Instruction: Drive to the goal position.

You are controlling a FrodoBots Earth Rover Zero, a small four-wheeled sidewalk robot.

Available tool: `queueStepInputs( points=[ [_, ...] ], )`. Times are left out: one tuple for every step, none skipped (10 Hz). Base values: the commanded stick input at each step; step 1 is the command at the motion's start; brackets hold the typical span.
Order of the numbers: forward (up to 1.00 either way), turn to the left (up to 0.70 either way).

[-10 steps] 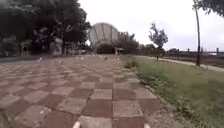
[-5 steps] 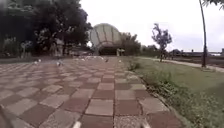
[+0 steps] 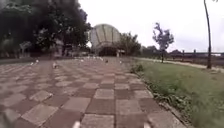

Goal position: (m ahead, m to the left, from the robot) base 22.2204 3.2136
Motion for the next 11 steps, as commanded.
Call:
queueStepInputs(
  points=[
    [0.70,0.00],
    [0.70,0.00],
    [0.70,0.00],
    [0.70,0.00],
    [0.70,0.00],
    [0.70,0.00],
    [0.70,0.00],
    [0.70,0.00],
    [0.70,0.00],
    [0.70,0.00],
    [0.70,0.00]
  ],
)
